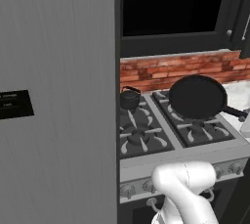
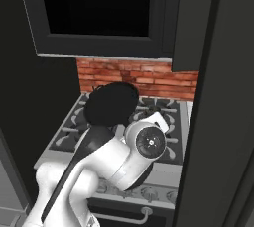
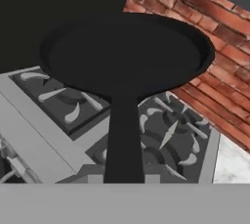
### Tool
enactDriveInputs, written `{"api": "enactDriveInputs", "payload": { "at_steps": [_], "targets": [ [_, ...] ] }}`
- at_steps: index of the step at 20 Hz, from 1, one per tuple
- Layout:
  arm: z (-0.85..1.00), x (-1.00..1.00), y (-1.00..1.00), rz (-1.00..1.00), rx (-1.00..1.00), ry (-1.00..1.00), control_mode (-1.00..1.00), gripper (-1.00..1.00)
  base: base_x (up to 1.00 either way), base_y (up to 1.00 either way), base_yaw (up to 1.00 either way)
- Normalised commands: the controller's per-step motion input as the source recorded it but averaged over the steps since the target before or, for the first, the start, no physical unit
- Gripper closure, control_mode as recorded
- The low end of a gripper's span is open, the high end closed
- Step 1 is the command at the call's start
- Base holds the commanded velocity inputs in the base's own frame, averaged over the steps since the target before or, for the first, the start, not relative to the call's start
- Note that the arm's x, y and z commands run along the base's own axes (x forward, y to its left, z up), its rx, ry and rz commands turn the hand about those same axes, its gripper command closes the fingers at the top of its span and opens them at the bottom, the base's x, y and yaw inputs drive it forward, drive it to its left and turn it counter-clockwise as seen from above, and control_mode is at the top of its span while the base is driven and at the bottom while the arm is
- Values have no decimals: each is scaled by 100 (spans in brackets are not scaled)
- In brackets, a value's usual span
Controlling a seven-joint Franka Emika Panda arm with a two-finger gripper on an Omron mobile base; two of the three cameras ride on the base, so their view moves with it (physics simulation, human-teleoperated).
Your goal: Pick the pan from the cabinet and place it on the stove. Then turn on the stove burner for the pan.
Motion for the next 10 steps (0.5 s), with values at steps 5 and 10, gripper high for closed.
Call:
{"api": "enactDriveInputs", "payload": {
  "at_steps": [5, 10],
  "targets": [
    [-33, 0, -34, -6, 10, 1, -100, 100, 0, 0, 0],
    [-41, 1, -27, -6, 1, 13, -100, 100, 0, 0, 0]
  ]
}}
